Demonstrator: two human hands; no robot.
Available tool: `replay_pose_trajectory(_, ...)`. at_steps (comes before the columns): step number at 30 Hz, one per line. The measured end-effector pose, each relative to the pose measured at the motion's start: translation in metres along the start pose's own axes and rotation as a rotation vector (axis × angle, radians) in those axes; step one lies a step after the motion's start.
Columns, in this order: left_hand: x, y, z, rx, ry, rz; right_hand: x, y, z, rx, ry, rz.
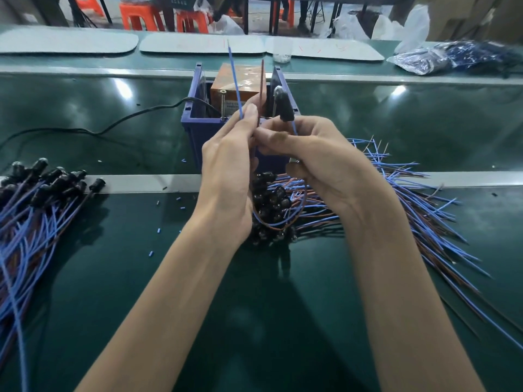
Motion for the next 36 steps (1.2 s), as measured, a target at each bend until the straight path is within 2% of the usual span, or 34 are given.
replay_pose_trajectory(3, 0.003, 0.01, -0.012, 0.171, -0.113, -0.098, -0.002, 0.0, -0.003, 0.057, -0.046, -0.056)
replay_pose_trajectory(5, 0.007, 0.019, -0.022, 0.264, -0.139, -0.132, -0.001, 0.004, -0.007, 0.163, -0.038, -0.079)
replay_pose_trajectory(8, 0.01, 0.029, -0.038, 0.299, -0.074, -0.133, 0.004, 0.014, -0.015, 0.358, 0.019, -0.056)
replay_pose_trajectory(12, -0.001, 0.042, -0.054, 0.216, -0.292, -0.524, 0.011, 0.02, -0.022, 0.467, 0.048, -0.066)
replay_pose_trajectory(18, -0.009, 0.051, -0.062, 0.169, -0.424, -0.695, 0.022, 0.023, -0.028, 0.504, 0.037, -0.031)
replay_pose_trajectory(23, -0.011, 0.05, -0.062, 0.183, -0.409, -0.68, 0.03, 0.022, -0.03, 0.479, -0.011, -0.006)
replay_pose_trajectory(36, -0.01, 0.052, -0.065, 0.169, -0.329, -0.606, 0.03, 0.025, -0.031, 0.446, 0.004, -0.021)
Point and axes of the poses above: each hand's wrist, its own z-axis away from the middle knuckle, its own y-axis out of the back of the hand, x = y × z, the point moved 2 cm from there along -z, towards the middle knuckle, and after that the axes turned 14 degrees about x, right-handed, at the moved point
